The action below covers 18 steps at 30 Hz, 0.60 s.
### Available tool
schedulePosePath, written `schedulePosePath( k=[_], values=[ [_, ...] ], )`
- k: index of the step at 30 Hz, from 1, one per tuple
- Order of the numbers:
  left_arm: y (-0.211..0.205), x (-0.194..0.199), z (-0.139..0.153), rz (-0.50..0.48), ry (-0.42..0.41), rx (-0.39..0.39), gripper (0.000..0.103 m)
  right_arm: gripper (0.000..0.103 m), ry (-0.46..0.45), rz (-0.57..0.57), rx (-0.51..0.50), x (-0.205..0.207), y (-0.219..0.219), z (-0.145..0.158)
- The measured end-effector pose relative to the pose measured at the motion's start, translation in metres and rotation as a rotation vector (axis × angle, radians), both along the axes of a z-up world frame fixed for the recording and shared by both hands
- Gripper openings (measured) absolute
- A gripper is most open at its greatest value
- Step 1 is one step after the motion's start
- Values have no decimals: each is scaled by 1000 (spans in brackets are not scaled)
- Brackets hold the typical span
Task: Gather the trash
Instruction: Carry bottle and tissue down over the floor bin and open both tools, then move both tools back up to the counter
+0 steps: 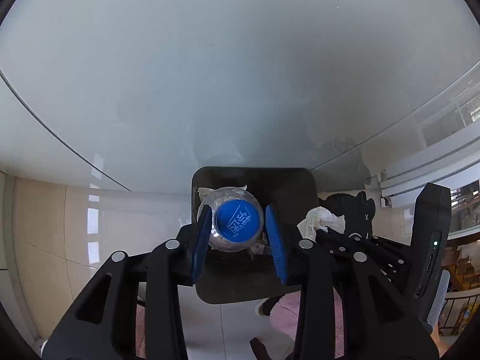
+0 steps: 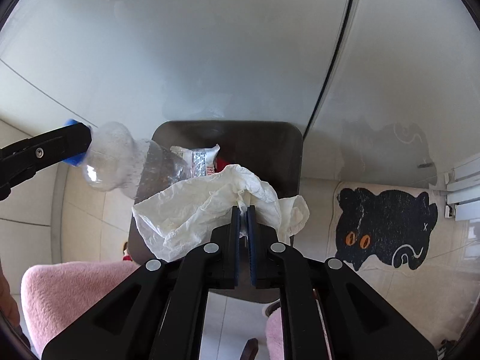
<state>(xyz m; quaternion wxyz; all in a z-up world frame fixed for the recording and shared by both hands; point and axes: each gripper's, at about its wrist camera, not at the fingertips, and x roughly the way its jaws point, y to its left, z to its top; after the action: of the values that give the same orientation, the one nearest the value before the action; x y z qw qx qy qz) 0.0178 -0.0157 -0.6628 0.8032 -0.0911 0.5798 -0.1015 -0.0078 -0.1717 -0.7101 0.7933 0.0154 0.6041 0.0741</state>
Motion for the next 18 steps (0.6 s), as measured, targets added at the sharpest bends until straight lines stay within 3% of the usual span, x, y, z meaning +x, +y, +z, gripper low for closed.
schedulePosePath(
  k=[1,2,3,5,9,11,18],
  values=[
    [1,0,0,5,-6,-3,48,40,-5,-4,2,3,0,0],
    [2,1,2,6,-15,-8,50,72,-16,-10,9,4,-1,0],
    [2,3,3,5,-19,-7,50,78,-40,-18,16,5,-2,2],
    [2,4,6,6,-30,-9,62,78,-77,-19,14,6,-3,6],
    [3,2,16,14,-67,-27,81,99,-92,-14,26,6,-3,11],
    [0,1,22,12,-82,-34,88,100,-100,-11,35,5,-2,15],
    [-3,-7,72,21,-185,-42,91,100,-165,-10,36,2,-2,51]
  ],
)
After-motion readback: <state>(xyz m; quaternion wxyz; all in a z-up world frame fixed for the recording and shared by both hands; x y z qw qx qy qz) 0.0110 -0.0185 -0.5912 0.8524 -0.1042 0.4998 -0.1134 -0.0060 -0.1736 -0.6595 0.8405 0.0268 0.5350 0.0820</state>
